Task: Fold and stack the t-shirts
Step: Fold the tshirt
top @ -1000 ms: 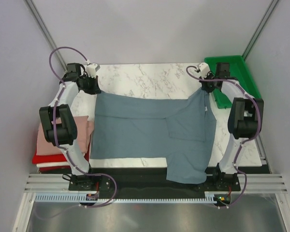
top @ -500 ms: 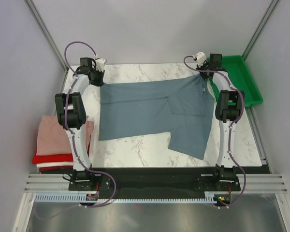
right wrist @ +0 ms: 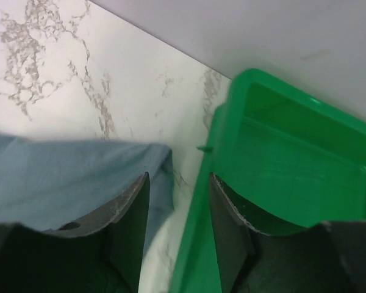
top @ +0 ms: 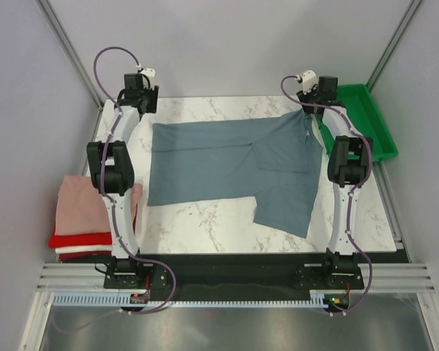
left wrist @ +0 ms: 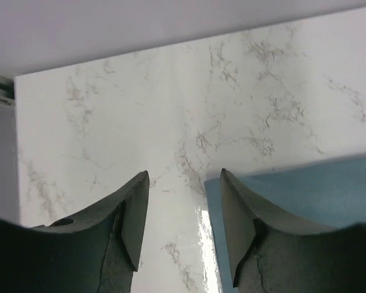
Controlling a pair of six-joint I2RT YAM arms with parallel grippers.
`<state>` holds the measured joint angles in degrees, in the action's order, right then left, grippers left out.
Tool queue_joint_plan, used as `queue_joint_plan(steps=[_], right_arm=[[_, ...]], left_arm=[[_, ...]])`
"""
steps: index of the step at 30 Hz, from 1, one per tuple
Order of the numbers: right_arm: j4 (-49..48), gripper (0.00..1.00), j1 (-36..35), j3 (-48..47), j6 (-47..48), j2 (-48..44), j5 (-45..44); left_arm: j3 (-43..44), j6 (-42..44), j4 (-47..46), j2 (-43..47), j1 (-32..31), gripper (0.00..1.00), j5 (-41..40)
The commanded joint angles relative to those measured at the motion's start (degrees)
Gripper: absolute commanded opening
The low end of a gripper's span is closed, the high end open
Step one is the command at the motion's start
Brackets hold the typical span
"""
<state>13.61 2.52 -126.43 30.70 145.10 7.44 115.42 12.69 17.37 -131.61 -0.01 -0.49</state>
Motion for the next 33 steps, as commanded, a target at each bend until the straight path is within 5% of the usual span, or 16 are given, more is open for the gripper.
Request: queue_joint_plan(steps=[1,6,10,16,19,33], right_arm=[[-3.41,0.51,1.08,4.95,-3.36,-15.59,0.55],[6.14,0.58,1.08,19.97,1.63,-29.94,10.19],[23.7,0.6,-1.37,35.76,19.6,-43.74,21.02],[30.69,0.57,-2.09,59.78,37.91,-63.07,24.9],[32.88,0.54,-4.1,73.48,47.33,-71.06,24.9],[50.19,0.49,-8.41,92.59,80.04,-87.09,20.33]], left_arm=[[2.37,-5.29,-4.19,11.52,-0.96,0.58,-6.36],[-5.8,2.22,1.68,22.17,-0.69,0.59,0.01],[-25.43,11.9,3.2,36.2,-0.69,0.59,8.83],[-40.86,15.44,9.16,46.61,-1.13,0.58,14.73],[-44.21,14.65,12.24,49.34,-1.22,0.58,15.96],[-44.66,14.38,16.38,45.92,-1.31,0.61,14.38]])
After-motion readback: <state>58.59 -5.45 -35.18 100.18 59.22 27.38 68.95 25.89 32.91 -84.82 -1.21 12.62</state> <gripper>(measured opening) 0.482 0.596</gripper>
